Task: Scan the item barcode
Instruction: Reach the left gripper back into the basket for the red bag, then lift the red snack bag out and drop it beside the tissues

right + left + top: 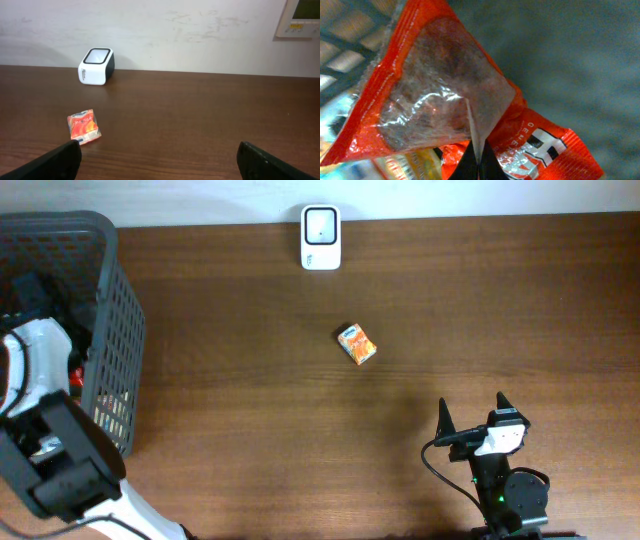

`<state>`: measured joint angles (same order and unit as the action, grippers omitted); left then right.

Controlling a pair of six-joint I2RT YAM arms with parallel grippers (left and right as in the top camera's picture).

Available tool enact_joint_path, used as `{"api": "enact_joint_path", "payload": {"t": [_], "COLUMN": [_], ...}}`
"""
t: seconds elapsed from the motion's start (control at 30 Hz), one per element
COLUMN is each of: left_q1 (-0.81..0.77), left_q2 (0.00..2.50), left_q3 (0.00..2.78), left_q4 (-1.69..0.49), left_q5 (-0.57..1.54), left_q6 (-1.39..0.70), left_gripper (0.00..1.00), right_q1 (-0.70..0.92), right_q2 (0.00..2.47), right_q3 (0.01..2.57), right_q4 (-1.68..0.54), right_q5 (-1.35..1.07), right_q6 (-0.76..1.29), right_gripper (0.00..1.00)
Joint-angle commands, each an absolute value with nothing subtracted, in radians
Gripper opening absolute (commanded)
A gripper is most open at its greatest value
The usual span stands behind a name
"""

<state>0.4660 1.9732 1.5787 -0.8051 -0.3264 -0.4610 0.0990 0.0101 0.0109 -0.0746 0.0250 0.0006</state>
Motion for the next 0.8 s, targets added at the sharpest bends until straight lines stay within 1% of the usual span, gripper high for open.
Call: {"api": "enact_joint_path", "payload": {"t": [0.0,0.07,0.2,0.27,0.3,0.37,0.43,0.5,0.57,0.7,0.77], "left_q1": [0.472,0.472,0.466,0.410,0.336,0.175,-0.032,-0.191,-0.334,-0.452,-0.476], "left_q2": [1.708,1.561,1.320,1.284,1.286,1.313,1.381,1.465,1.586,1.815,1.916], "left_q3": [1.689,1.700,1.700,1.700,1.700,1.699,1.699,1.699,1.699,1.699,1.699], "left_q4": [-0.801,-0.780,-0.771,-0.770,-0.771,-0.772,-0.767,-0.775,-0.839,-0.946,-0.960], "left_q5": [-0.242,-0.096,0.290,0.412,0.452,0.451,0.432,0.330,0.234,0.043,0.021], "left_q6": [-0.448,-0.448,-0.462,-0.510,-0.511,-0.496,-0.424,-0.334,-0.246,-0.236,-0.205], "left_gripper": [0.00,0.00,0.00,0.00,0.00,0.00,0.00,0.00,0.00,0.00,0.00], "right_q1": [0.096,0.096,0.096,0.096,0.096,0.096,0.096,0.096,0.096,0.096,0.096], "right_q2": [0.006,0.006,0.006,0.006,0.006,0.006,0.006,0.006,0.006,0.006,0.006], "right_q3": [0.006,0.006,0.006,0.006,0.006,0.006,0.006,0.006,0.006,0.006,0.006], "right_q4": [-0.081,-0.081,-0.081,-0.081,-0.081,-0.081,-0.081,-0.081,-0.081,-0.081,-0.081], "right_q5": [0.030,0.030,0.031,0.030,0.030,0.030,0.030,0.030,0.030,0.030,0.030], "right_q6": [0.008,0.008,0.008,0.008,0.008,0.008,0.008,0.008,0.008,0.008,0.008], "right_gripper": [0.98,0.98,0.98,0.98,0.98,0.99,0.98,0.99,0.99,0.98,0.99]}}
